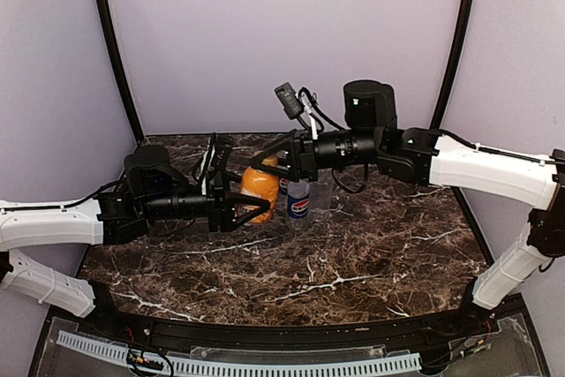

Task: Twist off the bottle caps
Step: Unscrew the bottle cap from the plastic bottle.

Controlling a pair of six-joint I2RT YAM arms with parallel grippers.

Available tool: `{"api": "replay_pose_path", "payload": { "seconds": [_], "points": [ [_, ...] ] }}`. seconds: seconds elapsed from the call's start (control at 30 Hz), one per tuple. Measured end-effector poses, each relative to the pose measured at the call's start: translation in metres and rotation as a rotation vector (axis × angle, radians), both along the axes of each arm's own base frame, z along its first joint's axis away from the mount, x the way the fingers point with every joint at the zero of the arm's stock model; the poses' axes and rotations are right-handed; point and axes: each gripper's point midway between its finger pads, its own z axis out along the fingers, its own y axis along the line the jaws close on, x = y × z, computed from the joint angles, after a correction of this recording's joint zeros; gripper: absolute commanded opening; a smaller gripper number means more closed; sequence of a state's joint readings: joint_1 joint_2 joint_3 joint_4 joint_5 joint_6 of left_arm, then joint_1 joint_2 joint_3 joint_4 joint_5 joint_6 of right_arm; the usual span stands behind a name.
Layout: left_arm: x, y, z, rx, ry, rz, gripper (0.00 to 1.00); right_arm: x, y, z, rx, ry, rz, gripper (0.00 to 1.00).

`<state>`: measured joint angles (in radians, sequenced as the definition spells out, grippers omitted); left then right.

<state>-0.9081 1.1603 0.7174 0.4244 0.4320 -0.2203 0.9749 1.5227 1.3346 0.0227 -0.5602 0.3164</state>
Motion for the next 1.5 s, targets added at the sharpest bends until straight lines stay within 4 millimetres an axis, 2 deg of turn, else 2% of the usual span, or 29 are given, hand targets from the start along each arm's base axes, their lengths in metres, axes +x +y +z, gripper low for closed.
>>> {"api": "replay_pose_path", "payload": {
  "seconds": [0.03, 0.27, 0.57, 0.7, 0.73, 0.77, 0.93, 1.03, 1.17, 1.33, 1.5],
  "points": [
    [0.000, 0.000, 0.000, 0.000, 0.000, 0.001, 0.08, 0.000, 0.000, 0.000, 0.002, -0.001, 0.000, 0.00],
    [-0.002, 0.000, 0.000, -0.001, -0.009, -0.011, 0.08, 0.000, -0.003, 0.000, 0.035, -0.016, 0.038, 0.00],
    [-0.032, -0.003, 0.000, -0.049, -0.017, -0.183, 0.08, -0.037, -0.007, 0.000, 0.097, -0.097, 0.317, 0.00],
    [-0.043, -0.005, 0.000, -0.066, -0.004, -0.253, 0.08, -0.047, -0.009, 0.001, 0.121, -0.129, 0.429, 0.00],
    [-0.045, -0.005, 0.000, -0.069, -0.002, -0.263, 0.08, -0.049, -0.009, 0.001, 0.126, -0.135, 0.455, 0.02],
    [-0.046, -0.005, 0.000, -0.073, 0.001, -0.271, 0.08, -0.050, -0.009, 0.001, 0.126, -0.138, 0.471, 0.08],
    [-0.048, -0.005, 0.000, -0.076, 0.004, -0.280, 0.08, -0.051, -0.009, 0.001, 0.125, -0.143, 0.489, 0.49],
    [-0.046, -0.005, 0.000, -0.074, -0.007, -0.273, 0.08, -0.048, -0.010, 0.002, 0.109, -0.122, 0.451, 0.61],
    [-0.039, -0.005, -0.001, -0.063, -0.027, -0.226, 0.07, -0.031, -0.015, 0.018, 0.101, -0.099, 0.314, 0.71],
    [-0.023, -0.003, -0.012, -0.021, -0.019, -0.136, 0.07, -0.016, -0.021, 0.037, 0.115, -0.068, 0.164, 0.74],
    [-0.011, -0.001, -0.017, 0.003, -0.017, -0.064, 0.07, -0.003, -0.016, 0.033, 0.090, -0.032, 0.053, 0.75]
  ]
}}
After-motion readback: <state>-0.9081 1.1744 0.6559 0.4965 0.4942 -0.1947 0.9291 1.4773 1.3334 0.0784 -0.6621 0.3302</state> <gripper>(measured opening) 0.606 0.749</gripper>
